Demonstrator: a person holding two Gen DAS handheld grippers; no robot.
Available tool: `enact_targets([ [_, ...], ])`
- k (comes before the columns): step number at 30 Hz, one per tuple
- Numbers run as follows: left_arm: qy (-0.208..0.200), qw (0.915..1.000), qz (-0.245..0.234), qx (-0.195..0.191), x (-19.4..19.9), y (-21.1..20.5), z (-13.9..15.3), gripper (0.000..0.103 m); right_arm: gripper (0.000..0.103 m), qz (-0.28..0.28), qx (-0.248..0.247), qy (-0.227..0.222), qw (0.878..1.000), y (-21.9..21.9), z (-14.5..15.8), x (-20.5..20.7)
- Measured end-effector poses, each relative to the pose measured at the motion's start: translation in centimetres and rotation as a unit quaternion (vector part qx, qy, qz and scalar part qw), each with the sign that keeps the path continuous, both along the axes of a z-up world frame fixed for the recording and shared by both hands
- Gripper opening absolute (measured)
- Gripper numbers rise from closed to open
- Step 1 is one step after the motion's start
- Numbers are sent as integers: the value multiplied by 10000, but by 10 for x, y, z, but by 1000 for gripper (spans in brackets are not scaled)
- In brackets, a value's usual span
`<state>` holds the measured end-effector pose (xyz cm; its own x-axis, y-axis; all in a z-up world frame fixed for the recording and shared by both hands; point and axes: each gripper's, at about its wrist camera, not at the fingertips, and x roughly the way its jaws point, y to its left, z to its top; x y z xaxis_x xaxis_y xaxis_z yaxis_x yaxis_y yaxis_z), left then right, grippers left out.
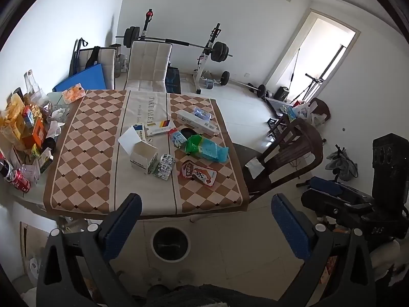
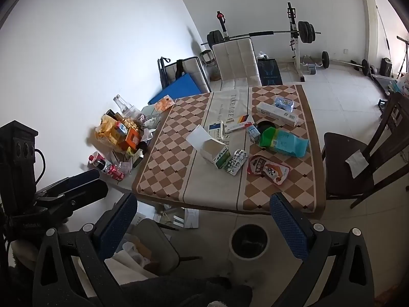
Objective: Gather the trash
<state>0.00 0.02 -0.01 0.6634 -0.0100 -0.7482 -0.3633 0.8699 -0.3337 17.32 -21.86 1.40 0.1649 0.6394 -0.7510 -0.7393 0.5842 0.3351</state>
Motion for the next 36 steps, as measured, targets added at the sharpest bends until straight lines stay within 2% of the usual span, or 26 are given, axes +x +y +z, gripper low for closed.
enact_targets([
  [34,-79,10000,-35,-32,-1,1,2,103,103,50,-16,107,9999,0,-1,-15],
  [36,-79,10000,-32,-20,1,-8,13,103,103,51,-2,115,9999,0,-1,-16],
])
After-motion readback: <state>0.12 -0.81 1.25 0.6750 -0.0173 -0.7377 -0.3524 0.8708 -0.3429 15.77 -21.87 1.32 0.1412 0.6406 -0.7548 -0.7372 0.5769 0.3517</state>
